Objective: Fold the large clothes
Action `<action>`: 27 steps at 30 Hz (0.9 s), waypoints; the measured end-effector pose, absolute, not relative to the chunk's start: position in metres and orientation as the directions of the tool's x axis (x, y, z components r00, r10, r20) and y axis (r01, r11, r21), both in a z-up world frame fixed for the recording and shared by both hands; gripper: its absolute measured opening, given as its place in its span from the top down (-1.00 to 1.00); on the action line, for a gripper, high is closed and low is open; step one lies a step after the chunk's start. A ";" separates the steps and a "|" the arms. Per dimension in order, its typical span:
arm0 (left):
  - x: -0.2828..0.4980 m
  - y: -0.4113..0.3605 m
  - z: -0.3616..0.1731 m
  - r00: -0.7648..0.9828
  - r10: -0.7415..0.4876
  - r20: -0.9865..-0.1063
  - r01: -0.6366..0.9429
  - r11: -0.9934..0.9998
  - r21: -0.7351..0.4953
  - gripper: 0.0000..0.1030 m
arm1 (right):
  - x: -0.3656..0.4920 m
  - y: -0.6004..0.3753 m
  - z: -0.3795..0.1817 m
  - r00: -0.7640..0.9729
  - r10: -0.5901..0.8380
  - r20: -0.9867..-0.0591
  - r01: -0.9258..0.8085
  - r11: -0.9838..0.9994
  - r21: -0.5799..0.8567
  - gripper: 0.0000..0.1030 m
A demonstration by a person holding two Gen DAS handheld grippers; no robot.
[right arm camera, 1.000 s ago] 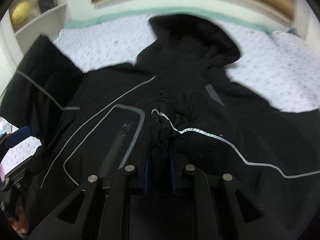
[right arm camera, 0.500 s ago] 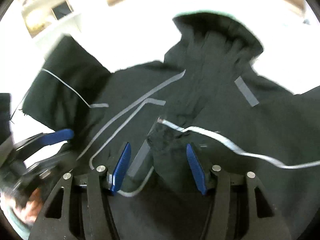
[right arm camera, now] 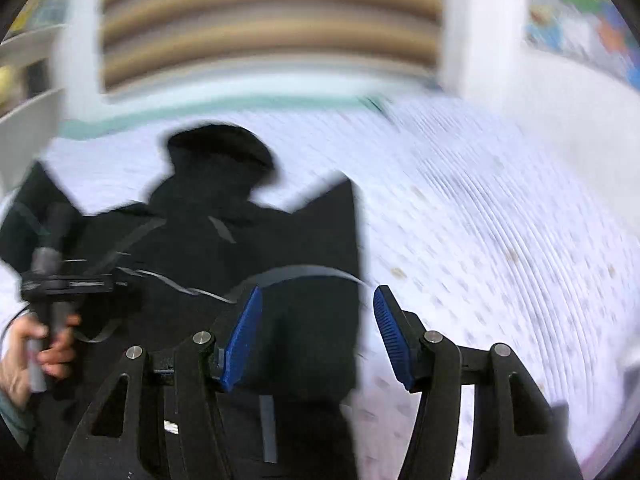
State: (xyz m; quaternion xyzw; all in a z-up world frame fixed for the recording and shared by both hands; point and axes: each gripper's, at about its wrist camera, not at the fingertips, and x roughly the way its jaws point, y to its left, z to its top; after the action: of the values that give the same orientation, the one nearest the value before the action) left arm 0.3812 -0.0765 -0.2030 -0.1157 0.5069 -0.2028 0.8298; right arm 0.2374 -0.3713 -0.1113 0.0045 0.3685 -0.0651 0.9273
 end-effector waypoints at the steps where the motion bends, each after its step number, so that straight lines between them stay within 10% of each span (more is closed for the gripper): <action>1: 0.381 -0.080 -0.201 0.410 -0.440 -0.799 0.225 0.898 -0.379 0.59 | 0.246 -0.378 -0.122 0.686 -0.153 -0.711 0.158 0.986 -0.060 -0.18; 10: 0.347 0.008 -0.126 0.680 -0.147 -0.718 0.052 0.987 -0.153 0.63 | 0.306 -0.350 -0.164 0.601 0.020 -0.799 0.033 0.998 0.050 0.04; 18: 0.355 0.023 -0.205 0.508 0.095 -0.856 0.017 0.993 0.120 0.47 | 0.365 -0.260 -0.241 0.425 0.061 -0.903 -0.105 0.994 0.017 0.03; 27: 0.306 0.041 -0.150 0.597 -0.178 -0.782 0.121 0.984 -0.132 0.18 | 0.361 -0.243 -0.216 0.440 0.060 -0.896 -0.126 0.992 0.005 0.02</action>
State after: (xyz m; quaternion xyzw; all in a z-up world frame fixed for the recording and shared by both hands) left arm 0.3059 0.0407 -0.1504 -0.0323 0.4408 -0.0839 0.8931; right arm 0.3614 -0.2433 -0.2159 -0.0310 0.5265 0.0550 0.8478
